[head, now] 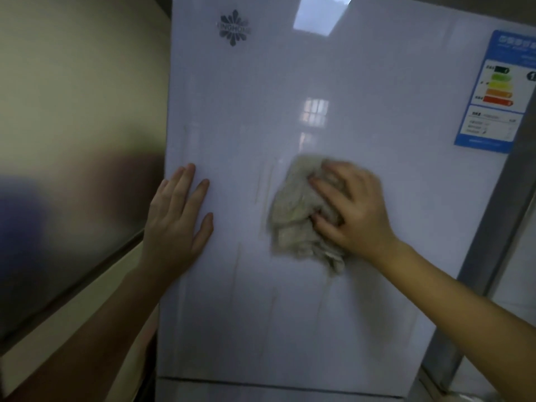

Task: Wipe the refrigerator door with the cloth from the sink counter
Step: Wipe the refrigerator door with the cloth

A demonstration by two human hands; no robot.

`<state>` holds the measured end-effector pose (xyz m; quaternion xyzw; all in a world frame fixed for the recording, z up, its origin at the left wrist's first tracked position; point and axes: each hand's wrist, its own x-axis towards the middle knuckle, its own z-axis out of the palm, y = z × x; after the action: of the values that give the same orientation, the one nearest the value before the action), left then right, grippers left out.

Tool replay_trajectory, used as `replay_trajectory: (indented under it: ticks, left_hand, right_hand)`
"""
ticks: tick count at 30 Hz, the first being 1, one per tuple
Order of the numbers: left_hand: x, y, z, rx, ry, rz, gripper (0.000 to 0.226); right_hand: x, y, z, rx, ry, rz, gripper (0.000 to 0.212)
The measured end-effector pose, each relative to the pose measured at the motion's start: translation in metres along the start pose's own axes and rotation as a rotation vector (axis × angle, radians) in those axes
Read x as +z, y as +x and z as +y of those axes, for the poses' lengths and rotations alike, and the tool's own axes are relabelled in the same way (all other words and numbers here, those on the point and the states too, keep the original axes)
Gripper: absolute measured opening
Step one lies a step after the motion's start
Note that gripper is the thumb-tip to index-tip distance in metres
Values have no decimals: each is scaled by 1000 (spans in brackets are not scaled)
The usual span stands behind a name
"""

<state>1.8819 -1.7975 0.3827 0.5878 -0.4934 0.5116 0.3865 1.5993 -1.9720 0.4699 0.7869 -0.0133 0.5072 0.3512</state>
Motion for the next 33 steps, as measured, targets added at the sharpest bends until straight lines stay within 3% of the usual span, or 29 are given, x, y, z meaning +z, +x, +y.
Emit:
replay_trajectory:
  ticks: [2,4,11,17,19,23,25,33]
  left_hand:
    - [-1,1,0,-4,-7,-1,59]
    - [-1,0,0,-5,-9,-1,59]
    - [0,0,2,-2,-29,12,57]
    - [-1,-1,1,2,-24,5,59]
    - [0,-1,1,-1,-30,0,59]
    - [2,-2,2,3,-4,23,58]
    - [3,-4,3,16,17,45,55]
    - [4,-18,-1,54,37,55,53]
  right_hand:
    - [5,-17,-12,-203,20,-102,48]
    - [5,-23,-13,-292,29,-144,45]
    - [-10,15,12,185,1,115,48]
    - [7,-14,-16,-250,34,-116,43]
    - [6,-3,-10,-185,18,-65,45]
    - [1,41,4,151,13,131,47]
    - [4,56,-1,198,19,152,48]
    - [27,12,-42,-271,60,-104,45]
